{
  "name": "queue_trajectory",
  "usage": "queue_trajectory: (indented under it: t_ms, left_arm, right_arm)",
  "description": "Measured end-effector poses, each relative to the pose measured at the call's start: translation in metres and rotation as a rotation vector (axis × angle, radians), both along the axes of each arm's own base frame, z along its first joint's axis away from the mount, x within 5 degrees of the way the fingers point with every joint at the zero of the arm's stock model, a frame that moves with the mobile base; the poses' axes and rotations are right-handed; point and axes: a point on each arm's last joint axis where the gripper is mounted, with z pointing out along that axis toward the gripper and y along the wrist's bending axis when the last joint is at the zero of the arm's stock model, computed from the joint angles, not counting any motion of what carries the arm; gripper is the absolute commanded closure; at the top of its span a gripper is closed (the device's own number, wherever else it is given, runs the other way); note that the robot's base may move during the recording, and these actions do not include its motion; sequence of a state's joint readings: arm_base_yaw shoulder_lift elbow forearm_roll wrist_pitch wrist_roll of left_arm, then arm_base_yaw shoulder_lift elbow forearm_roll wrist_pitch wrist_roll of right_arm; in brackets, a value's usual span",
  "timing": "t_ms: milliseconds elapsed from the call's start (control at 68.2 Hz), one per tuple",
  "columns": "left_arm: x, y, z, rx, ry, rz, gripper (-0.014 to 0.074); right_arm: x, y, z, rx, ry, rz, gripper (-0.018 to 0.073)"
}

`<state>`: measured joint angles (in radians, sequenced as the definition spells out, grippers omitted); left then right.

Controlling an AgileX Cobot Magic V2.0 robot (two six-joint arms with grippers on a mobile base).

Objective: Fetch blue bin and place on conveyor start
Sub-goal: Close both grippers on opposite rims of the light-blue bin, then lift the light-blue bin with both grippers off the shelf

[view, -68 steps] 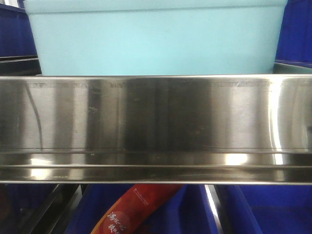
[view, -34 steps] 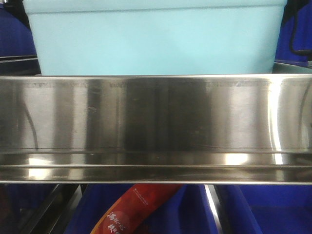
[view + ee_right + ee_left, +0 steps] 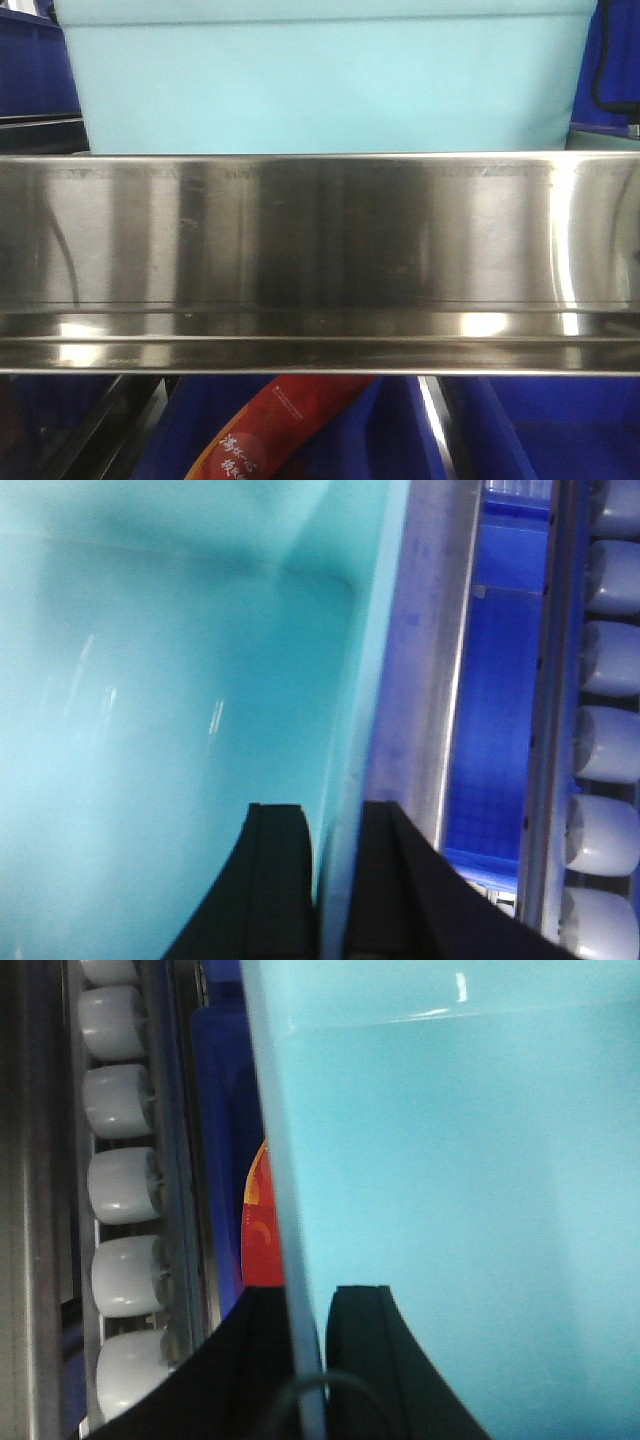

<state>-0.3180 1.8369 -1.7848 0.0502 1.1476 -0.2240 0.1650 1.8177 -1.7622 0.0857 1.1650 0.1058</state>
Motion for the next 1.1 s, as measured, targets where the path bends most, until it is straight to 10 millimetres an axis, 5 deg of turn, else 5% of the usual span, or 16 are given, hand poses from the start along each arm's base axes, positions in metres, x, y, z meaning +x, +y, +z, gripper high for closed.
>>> queue_trajectory:
  t_ms: [264, 630, 850, 1099]
  left_arm:
    - [-0.027, 0.003, 0.043, -0.037, -0.095, -0.01, 0.0708]
    - [-0.1, 0.022, 0.121, -0.089, -0.271, -0.027, 0.0708]
    - [-0.125, 0.029, 0.14, -0.115, -0.313, -0.03, 0.0708]
    - [-0.131, 0.025, 0.132, -0.104, -0.283, -0.053, 0.0708]
  right_arm:
    - [-0.029, -0.004, 0.045, 0.018, -0.101, 0.004, 0.0712]
    - [-0.107, 0.002, 0.125, 0.056, -0.326, 0.063, 0.0712]
    - [-0.133, 0.0, 0.141, 0.075, -0.357, 0.075, 0.0712]
    - [-0.138, -0.001, 0.127, 0.074, -0.305, 0.076, 0.0712]
